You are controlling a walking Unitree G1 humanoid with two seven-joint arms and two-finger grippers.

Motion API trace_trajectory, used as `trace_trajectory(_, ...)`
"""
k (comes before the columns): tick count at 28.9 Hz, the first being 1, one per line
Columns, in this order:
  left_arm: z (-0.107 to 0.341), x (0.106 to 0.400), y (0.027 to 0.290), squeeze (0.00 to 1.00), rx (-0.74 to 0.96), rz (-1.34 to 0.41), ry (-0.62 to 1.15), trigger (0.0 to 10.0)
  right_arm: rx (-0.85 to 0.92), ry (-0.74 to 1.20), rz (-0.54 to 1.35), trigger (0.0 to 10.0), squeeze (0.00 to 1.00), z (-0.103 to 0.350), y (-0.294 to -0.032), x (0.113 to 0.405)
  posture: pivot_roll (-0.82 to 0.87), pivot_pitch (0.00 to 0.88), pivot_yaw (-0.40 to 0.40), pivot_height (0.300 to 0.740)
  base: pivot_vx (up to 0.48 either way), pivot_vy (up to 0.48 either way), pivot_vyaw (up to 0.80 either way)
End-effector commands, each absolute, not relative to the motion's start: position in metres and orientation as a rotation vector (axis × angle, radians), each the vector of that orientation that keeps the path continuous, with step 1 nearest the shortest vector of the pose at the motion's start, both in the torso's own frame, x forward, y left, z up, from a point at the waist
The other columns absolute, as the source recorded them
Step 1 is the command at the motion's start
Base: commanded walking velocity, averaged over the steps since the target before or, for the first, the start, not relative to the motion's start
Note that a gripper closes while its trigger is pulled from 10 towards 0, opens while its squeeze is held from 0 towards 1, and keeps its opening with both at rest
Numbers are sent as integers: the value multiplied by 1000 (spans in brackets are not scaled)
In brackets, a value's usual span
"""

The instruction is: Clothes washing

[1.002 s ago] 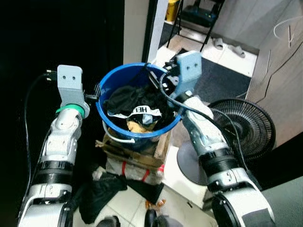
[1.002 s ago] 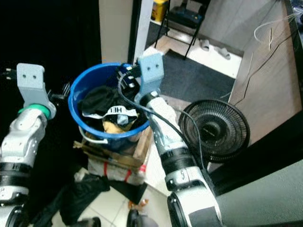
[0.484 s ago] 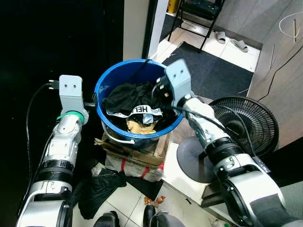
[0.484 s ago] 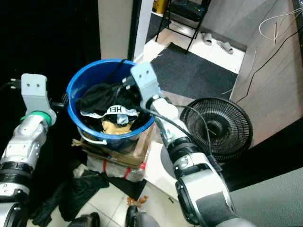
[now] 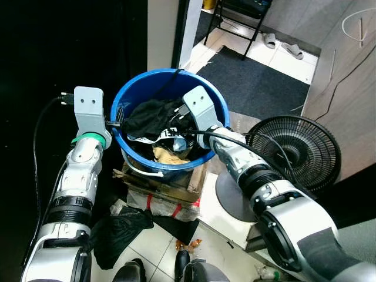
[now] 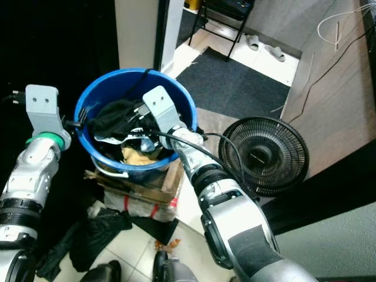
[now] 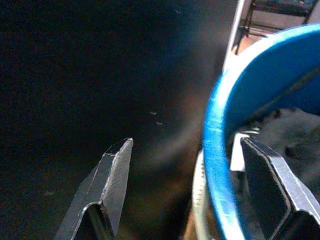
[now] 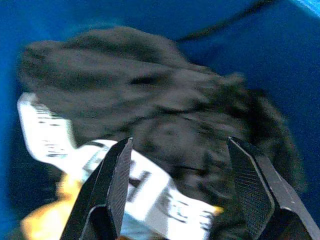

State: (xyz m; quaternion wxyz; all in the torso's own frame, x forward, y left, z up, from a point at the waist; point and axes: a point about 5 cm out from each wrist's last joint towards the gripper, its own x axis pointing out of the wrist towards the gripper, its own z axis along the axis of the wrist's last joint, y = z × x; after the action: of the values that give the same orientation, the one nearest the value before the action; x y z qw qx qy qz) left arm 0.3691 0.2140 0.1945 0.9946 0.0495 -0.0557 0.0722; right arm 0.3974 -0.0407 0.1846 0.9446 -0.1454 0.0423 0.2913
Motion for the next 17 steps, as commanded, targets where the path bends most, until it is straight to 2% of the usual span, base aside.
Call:
trace_trajectory(1,184,365,215,0,89,153,-76,10000,-254,83,680,10000,0,186,-34,395,116,181,-127,740,0,0,0)
trace_trajectory(4,183,364,216,0,89,157,-76,10000,-248,78,740,10000,0,187,-28,392,116,181,-127,740,0,0,0)
trace_trajectory(5,182,364,217,0,88,159,-75,10000,-280,67,766,10000,647,187,-24,391,115,184,-132,740,0,0,0)
trace_trajectory(7,182,364,217,0,88,159,-75,10000,-280,67,766,10000,647,187,-24,391,115,184,-132,740,0,0,0)
trace_trajectory(8,182,363,217,0,88,161,-75,10000,-292,68,784,10000,1000,187,-21,390,115,184,-132,740,0,0,0)
trace_trajectory(12,181,363,216,0,86,162,-75,10000,-315,62,789,10000,1000,188,-20,390,106,186,-129,740,0,0,0)
trace_trajectory(17,181,364,211,0,80,150,-72,10000,-394,157,755,10000,1000,174,-31,391,99,189,-124,740,0,0,0)
